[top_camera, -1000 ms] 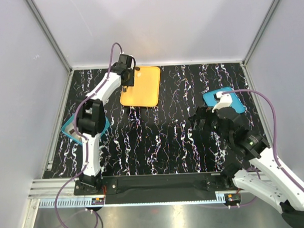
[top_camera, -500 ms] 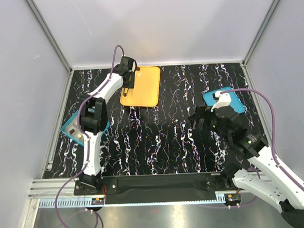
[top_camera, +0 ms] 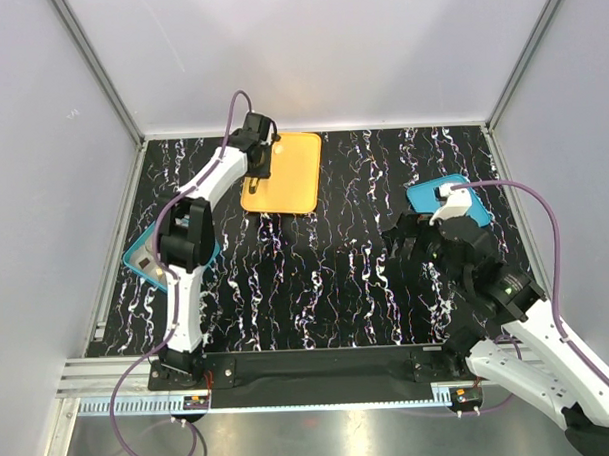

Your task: Pack the chocolate

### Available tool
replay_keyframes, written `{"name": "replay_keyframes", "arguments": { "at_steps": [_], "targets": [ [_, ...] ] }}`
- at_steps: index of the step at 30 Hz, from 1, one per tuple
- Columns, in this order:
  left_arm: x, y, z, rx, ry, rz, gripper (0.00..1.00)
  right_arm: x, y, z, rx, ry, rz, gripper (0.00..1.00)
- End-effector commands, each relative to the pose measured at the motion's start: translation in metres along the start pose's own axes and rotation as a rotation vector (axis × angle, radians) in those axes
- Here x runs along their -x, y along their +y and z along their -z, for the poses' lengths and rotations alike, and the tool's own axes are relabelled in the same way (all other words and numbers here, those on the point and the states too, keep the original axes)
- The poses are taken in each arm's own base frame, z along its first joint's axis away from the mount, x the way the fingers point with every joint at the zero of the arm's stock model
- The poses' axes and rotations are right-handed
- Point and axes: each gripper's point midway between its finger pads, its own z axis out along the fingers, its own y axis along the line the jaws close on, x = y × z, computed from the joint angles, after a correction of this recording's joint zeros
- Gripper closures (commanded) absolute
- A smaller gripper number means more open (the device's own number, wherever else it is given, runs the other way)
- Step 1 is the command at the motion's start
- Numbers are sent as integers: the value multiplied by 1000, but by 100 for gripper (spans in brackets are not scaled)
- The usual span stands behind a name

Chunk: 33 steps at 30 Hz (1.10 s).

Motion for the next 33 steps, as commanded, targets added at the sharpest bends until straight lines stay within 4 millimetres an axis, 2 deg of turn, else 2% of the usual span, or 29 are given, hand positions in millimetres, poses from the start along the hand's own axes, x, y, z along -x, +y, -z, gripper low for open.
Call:
{"name": "replay_keyframes", "arguments": {
  "at_steps": [1, 3, 4, 6, 7, 9, 10, 11, 13, 14, 15, 17, 19, 20, 22, 23, 25, 26, 28, 29, 33],
  "targets": [
    [44, -1, 77, -42, -150, 46, 67, 8, 2, 4, 7, -33, -27, 0],
    [34, 5, 89, -20, -123, 66, 67, 6, 4, 6, 18, -27, -37, 0],
    [37, 11, 105, -7, -142, 80, 68, 6, 4, 7, 21, -27, -41, 0],
    [23, 17, 115, 11, -111, 96, 68, 4, 7, 9, 38, -16, -49, 0],
    [26, 22, 135, 11, -141, 109, 68, 3, 7, 10, 40, -13, -49, 0],
    [12, 28, 147, 23, -127, 120, 68, 1, 6, 13, 41, -4, -53, 0],
    [14, 33, 167, 22, -161, 132, 68, 2, 6, 15, 44, -9, -56, 0],
    [8, 37, 176, 26, -160, 133, 68, 3, 5, 17, 46, -14, -60, 0],
    [-9, 49, 186, 68, -137, 142, 68, 4, 5, 22, 56, -24, -68, 0],
    [-16, 57, 203, 80, -144, 149, 67, 5, 5, 24, 62, -29, -69, 0],
    [-31, 63, 203, 99, -113, 154, 67, 4, 5, 24, 63, -31, -71, 0],
    [-51, 81, 217, 123, -99, 186, 67, 2, 3, 26, 65, -34, -75, 0],
    [-65, 92, 227, 125, -84, 212, 67, 0, 3, 27, 69, -36, -75, 0],
    [-74, 106, 236, 140, -89, 242, 66, -2, 3, 27, 74, -31, -79, 0],
    [-85, 117, 243, 155, -78, 269, 66, -2, 3, 28, 81, -35, -82, 0],
    [-95, 130, 242, 180, -64, 297, 65, -3, 4, 29, 90, -32, -79, 0],
    [-105, 139, 250, 174, -71, 333, 65, -4, 4, 29, 95, -31, -73, 0],
    [-117, 149, 247, 191, -47, 363, 65, -6, 4, 28, 94, -27, -65, 0],
    [-125, 155, 247, 190, -44, 389, 65, -5, 4, 28, 95, -30, -60, 1],
    [-135, 161, 242, 205, -19, 412, 65, -5, 4, 29, 97, -30, -52, 0],
    [-151, 173, 234, 222, 17, 467, 66, -6, 4, 28, 100, -27, -36, 0]
  ]
}}
